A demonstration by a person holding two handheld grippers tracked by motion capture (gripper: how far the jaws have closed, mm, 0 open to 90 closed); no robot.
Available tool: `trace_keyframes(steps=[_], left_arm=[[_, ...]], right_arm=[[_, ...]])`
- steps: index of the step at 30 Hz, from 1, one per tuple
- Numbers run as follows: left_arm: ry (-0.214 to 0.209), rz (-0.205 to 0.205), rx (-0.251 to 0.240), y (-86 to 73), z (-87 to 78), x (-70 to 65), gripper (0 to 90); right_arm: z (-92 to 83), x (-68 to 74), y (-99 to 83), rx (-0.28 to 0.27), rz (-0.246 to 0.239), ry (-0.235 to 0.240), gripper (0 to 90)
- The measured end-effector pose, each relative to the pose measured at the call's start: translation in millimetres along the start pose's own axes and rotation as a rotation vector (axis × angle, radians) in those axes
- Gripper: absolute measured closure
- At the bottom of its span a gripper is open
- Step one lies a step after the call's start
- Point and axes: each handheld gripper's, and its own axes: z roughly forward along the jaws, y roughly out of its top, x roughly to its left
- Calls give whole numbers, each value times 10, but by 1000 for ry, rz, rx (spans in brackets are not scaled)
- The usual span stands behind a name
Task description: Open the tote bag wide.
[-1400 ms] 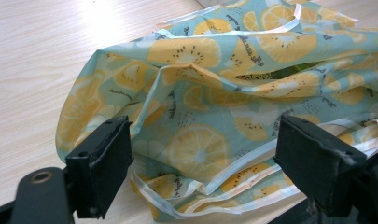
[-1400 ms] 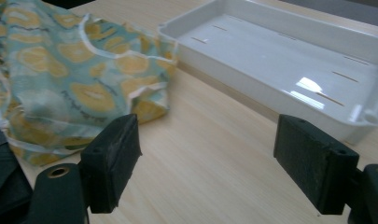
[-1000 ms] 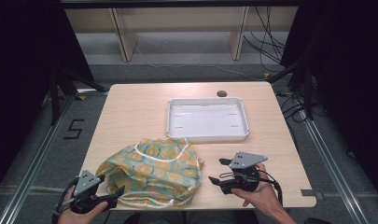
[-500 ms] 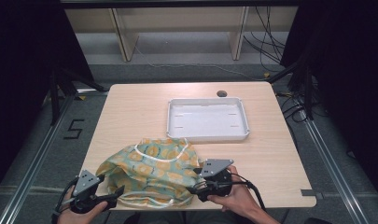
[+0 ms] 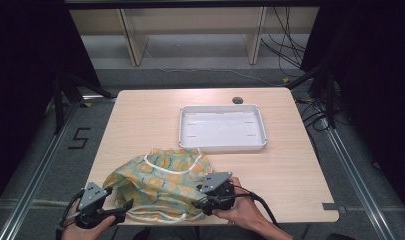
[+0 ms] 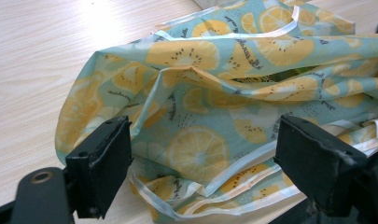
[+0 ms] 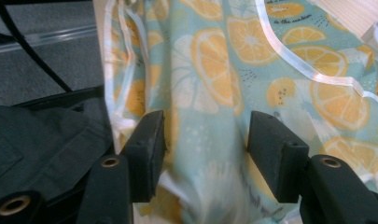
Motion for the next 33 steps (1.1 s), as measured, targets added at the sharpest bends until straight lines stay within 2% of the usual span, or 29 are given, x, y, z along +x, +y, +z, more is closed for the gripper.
trace_keyframes(steps=[1, 2, 3, 5, 8, 12, 15, 16, 18, 21, 24, 25, 27, 29, 30, 31, 32, 33], left_arm=[[2, -34, -24, -3, 15, -22, 179], [3, -11, -5, 0, 0, -3, 180], [2, -39, -31, 0, 18, -21, 179], [1, -34, -28, -2, 13, -19, 180], [-3, -31, -27, 2, 8, -12, 179], [-1, -48, -39, -3, 9, -22, 179], [-3, -40, -51, 8, -5, -17, 180], [6, -40, -59, 11, -15, -19, 180], [-1, -45, -65, 11, -15, -15, 180], [-5, -40, -87, 16, -23, -19, 180], [-4, -39, -90, 21, -36, -22, 180], [-12, -46, -94, 20, -38, -22, 178], [-28, -34, -103, 19, -34, -23, 178], [-38, -34, -105, 24, -30, -38, 176], [-40, -17, -104, 29, -30, -44, 171], [-48, -15, -104, 30, -25, -54, 172], [-51, -5, -101, 31, -24, -58, 172], [-70, 8, -102, 34, -11, -60, 171]], right_arm=[[33, -2, 14, 13, 0, 4, 482], [62, -10, 22, 24, -10, 3, 514], [83, -10, 26, 36, -16, 1, 553], [124, -27, 35, 60, -31, -9, 667], [137, -69, 34, 70, -28, -17, 773], [90, -96, 31, 87, -13, -19, 853], [67, -128, 26, 97, -29, -26, 864], [21, -172, 7, 105, -13, -27, 881], [-22, -220, -10, 112, -16, -33, 891], [-102, -281, -55, 115, 11, -57, 898], [-182, -320, -86, 123, 19, -65, 900], [-273, -362, -140, 125, 39, -83, 900], [-346, -397, -197, 128, 63, -95, 900], [-384, -431, -237, 128, 62, -104, 900], [-448, -460, -301, 140, 92, -110, 900], [-479, -494, -345, 129, 79, -114, 900], [-576, -531, -424, 138, 117, -120, 900], [-612, -550, -467, 135, 128, -124, 900]])
